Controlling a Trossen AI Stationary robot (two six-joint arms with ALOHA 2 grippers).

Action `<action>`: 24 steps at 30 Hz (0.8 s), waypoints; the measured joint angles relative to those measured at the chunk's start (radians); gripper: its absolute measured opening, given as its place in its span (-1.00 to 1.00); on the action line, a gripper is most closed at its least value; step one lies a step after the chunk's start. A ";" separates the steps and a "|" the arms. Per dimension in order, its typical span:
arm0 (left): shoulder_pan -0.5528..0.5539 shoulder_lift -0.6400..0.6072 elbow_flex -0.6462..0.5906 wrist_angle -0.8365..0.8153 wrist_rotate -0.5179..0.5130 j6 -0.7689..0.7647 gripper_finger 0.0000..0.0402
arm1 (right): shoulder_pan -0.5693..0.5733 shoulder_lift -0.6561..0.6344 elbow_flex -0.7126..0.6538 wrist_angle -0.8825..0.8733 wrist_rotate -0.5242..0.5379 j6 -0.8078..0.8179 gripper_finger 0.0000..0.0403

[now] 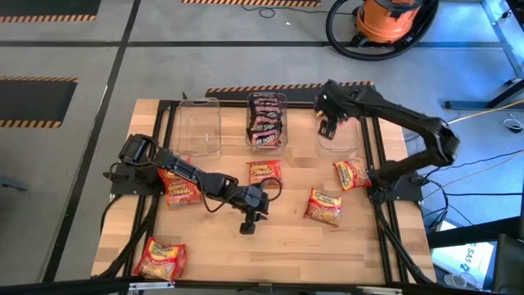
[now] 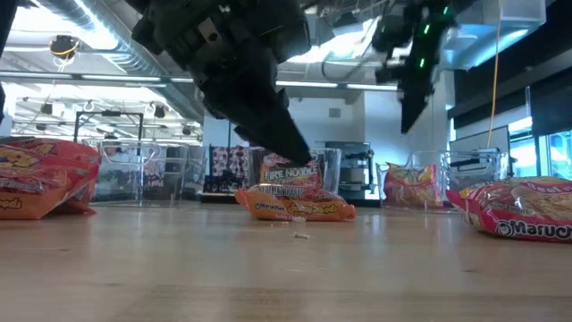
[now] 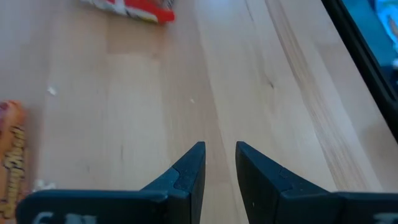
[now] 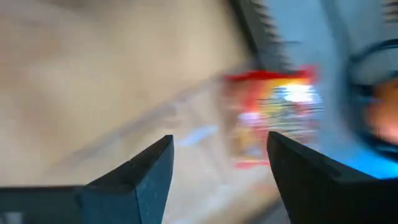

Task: Sort Maruchan noodles
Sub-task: Put the middle red noodle pack into the right transparent bin

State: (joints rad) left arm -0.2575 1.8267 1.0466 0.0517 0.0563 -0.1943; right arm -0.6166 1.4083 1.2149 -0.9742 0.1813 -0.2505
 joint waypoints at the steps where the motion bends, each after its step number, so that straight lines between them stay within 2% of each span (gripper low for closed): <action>1: -0.006 0.000 0.000 0.010 -0.026 -0.003 -0.59 | 0.040 -0.030 0.001 -0.026 -0.054 0.054 0.16; 4: -0.025 0.000 0.000 0.055 -0.103 -0.005 -0.59 | 0.177 -0.117 -0.026 -0.040 -0.199 0.198 0.12; 6: -0.035 0.003 0.000 0.103 -0.129 -0.001 -0.59 | 0.285 -0.171 -0.077 -0.014 -0.242 0.298 0.10; 10: -0.046 0.035 0.000 0.223 -0.133 0.002 -0.59 | 0.508 -0.258 -0.207 0.052 -0.197 0.479 0.06; 15: -0.046 0.105 0.000 0.358 -0.129 -0.031 -0.59 | 0.755 -0.284 -0.349 0.057 -0.143 0.696 -0.02; 18: -0.046 0.142 0.000 0.411 -0.127 -0.052 -0.59 | 0.868 -0.273 -0.421 0.062 -0.147 0.823 -0.09; 24: -0.047 0.181 0.000 0.409 -0.126 -0.092 -0.59 | 1.030 -0.243 -0.520 0.065 -0.148 1.013 -0.25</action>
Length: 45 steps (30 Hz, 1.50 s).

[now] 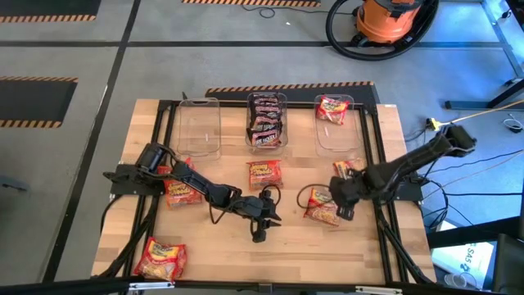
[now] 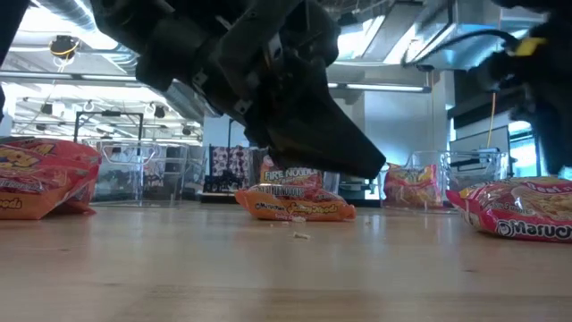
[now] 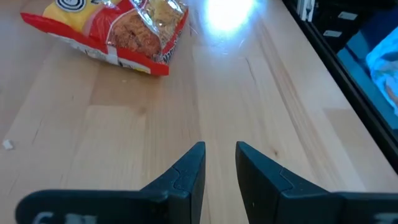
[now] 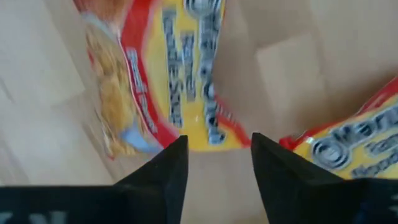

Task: Sort Maruchan noodles
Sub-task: Put the middle red noodle pack into the right transparent bin

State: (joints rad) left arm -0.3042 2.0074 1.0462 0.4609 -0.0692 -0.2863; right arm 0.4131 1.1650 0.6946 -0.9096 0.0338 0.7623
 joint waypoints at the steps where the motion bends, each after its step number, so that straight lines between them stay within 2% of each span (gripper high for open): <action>1: 0.000 0.001 0.000 0.001 0.000 0.000 -0.59 | 0.021 0.004 -0.010 0.004 0.000 0.022 -0.28; 4: 0.000 0.002 0.000 0.002 0.000 0.000 -0.59 | 0.072 0.024 -0.042 0.070 -0.001 0.067 -0.35; 8: 0.000 0.002 0.000 0.008 -0.021 0.000 -0.59 | 0.100 0.081 -0.078 0.242 -0.008 0.072 -0.40; 19: -0.005 0.002 0.000 0.032 -0.022 -0.029 -0.59 | 0.067 0.269 -0.083 0.771 0.029 0.041 -0.41; 22: -0.006 -0.012 0.001 0.030 0.040 -0.099 -0.59 | 0.043 0.269 -0.082 0.847 0.035 0.032 -0.38; 26: -0.024 -0.032 0.006 0.056 0.052 -0.131 -0.59 | -0.001 0.230 -0.082 0.847 0.023 0.009 -0.22; 31: -0.071 -0.015 0.007 0.083 -0.003 -0.131 -0.59 | -0.078 0.218 -0.082 0.862 0.008 -0.046 0.18; 36: -0.092 0.032 0.004 0.066 -0.046 -0.149 -0.59 | -0.166 0.258 -0.083 0.921 -0.057 -0.090 0.51; 40: -0.092 0.078 0.004 0.050 -0.051 -0.180 -0.59 | -0.207 0.314 -0.082 1.001 -0.145 -0.108 0.60; 45: -0.091 0.109 0.006 0.059 -0.078 -0.184 -0.59 | -0.220 0.398 -0.082 1.069 -0.281 -0.102 0.58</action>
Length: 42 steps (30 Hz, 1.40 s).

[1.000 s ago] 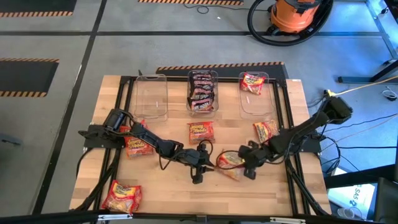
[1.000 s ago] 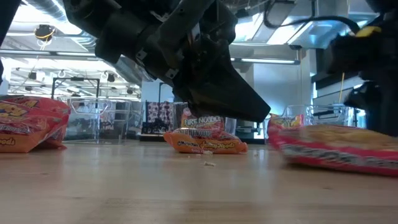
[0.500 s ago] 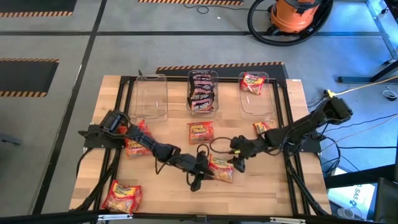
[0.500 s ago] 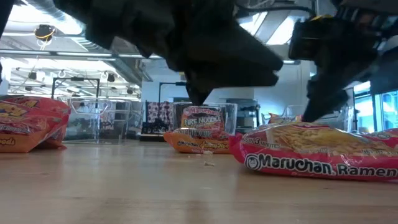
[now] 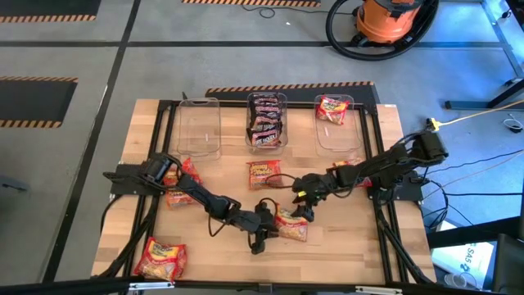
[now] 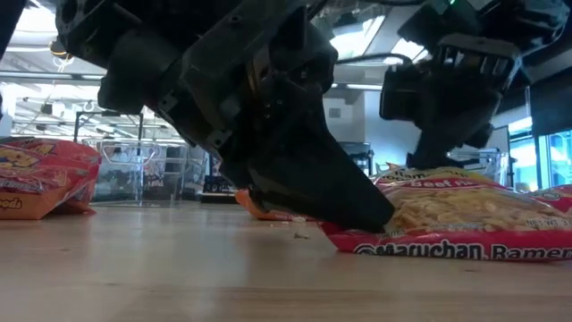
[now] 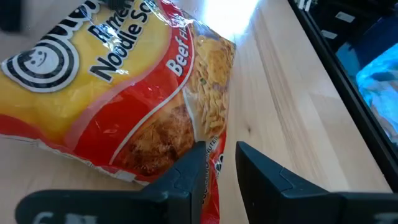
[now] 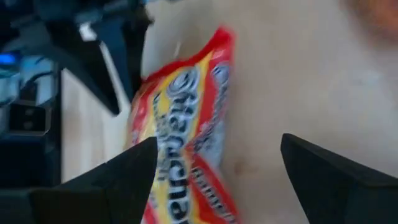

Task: Sort Maruchan noodles
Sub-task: Put the middle red noodle pack into the right transparent bin

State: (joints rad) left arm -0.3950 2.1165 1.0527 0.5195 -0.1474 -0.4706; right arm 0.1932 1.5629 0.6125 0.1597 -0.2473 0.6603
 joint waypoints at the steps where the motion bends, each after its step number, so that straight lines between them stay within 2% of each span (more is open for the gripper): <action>1: 0.000 0.000 0.000 0.000 -0.001 0.000 -0.59 | 0.000 0.010 -0.001 0.011 -0.037 0.011 0.56; 6: 0.005 0.002 0.000 -0.002 -0.006 0.001 -0.59 | 0.003 0.025 0.000 0.078 -0.148 0.061 0.52; 12: 0.006 0.002 0.000 -0.005 -0.017 0.006 -0.59 | 0.000 0.025 0.000 0.018 -0.036 0.065 0.51; 15: 0.006 0.002 0.000 -0.007 -0.020 0.007 -0.59 | -0.004 0.025 0.000 0.020 -0.037 0.066 0.51; 23: 0.006 0.003 -0.001 -0.013 -0.057 0.008 -0.59 | -0.003 0.093 0.010 0.043 -0.105 0.140 0.50; 29: 0.006 0.003 -0.001 -0.017 -0.072 0.008 -0.59 | -0.004 0.167 0.039 0.141 -0.187 0.144 0.50; 36: 0.008 0.003 -0.002 -0.021 -0.076 0.009 -0.59 | -0.004 0.175 0.050 0.131 -0.262 0.136 0.50; 42: 0.017 0.003 -0.002 -0.022 -0.077 0.008 -0.59 | 0.008 0.175 0.049 0.134 -0.251 0.119 0.50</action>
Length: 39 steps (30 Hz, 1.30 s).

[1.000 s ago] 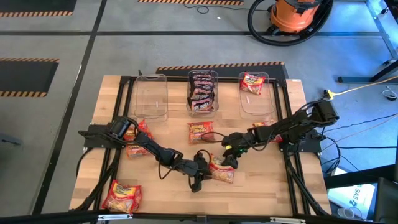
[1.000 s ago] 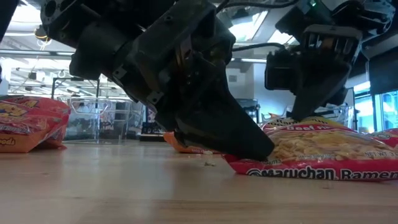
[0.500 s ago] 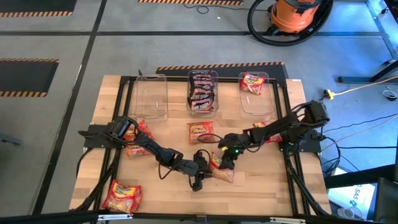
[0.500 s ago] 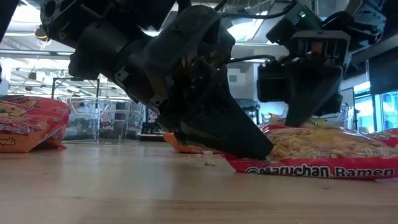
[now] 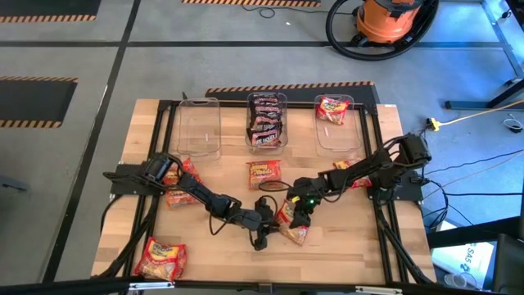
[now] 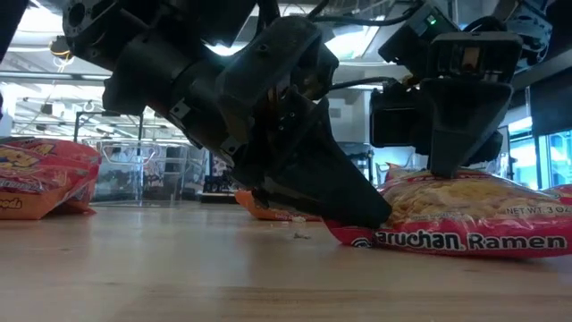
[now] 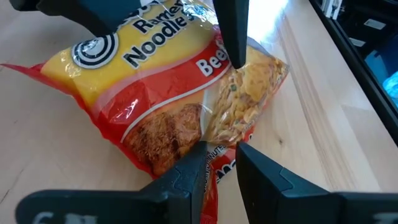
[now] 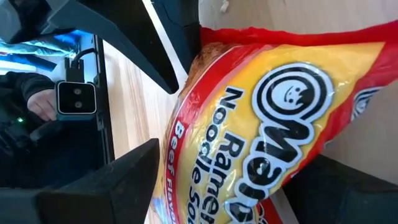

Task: Sort Maruchan noodles
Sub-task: Put the middle red noodle pack into the right transparent bin

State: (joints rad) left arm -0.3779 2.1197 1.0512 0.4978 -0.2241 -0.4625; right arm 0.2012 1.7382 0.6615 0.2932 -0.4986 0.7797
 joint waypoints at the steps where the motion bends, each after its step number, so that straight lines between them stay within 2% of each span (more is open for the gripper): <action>1: 0.000 0.000 0.000 0.001 0.000 0.000 -0.59 | 0.004 0.000 0.000 0.001 0.006 -0.002 0.49; 5: 0.000 0.001 -0.001 0.007 -0.003 0.001 -0.59 | 0.021 0.000 -0.001 0.002 0.043 -0.018 0.30; 13: 0.000 0.001 -0.001 0.009 -0.018 0.001 -0.59 | 0.030 -0.002 -0.001 0.002 0.072 -0.029 -0.41; 18: 0.001 -0.026 -0.002 -0.017 0.021 0.003 -0.59 | 0.029 -0.007 -0.001 0.007 0.070 -0.078 -0.69; 21: 0.001 -0.060 -0.002 -0.067 0.063 0.027 -0.59 | 0.031 -0.031 0.000 -0.016 0.083 -0.124 -0.75; 25: 0.001 -0.120 -0.002 -0.177 0.077 0.028 -0.59 | 0.030 -0.107 -0.001 -0.107 0.150 -0.187 -0.76; 32: -0.008 -0.224 -0.002 -0.352 0.083 0.036 -0.59 | 0.028 -0.327 -0.002 -0.369 0.280 -0.301 -0.77; 36: -0.008 -0.234 -0.003 -0.371 0.079 0.061 -0.59 | 0.026 -0.490 0.000 -0.525 0.392 -0.414 -0.77; 39: -0.008 -0.235 -0.003 -0.366 0.077 0.064 -0.59 | 0.019 -0.606 0.043 -0.730 0.524 -0.523 -0.77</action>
State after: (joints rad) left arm -0.3859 1.8843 1.0481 0.1319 -0.1471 -0.3981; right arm 0.2198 1.1319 0.7041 -0.4364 0.0258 0.2566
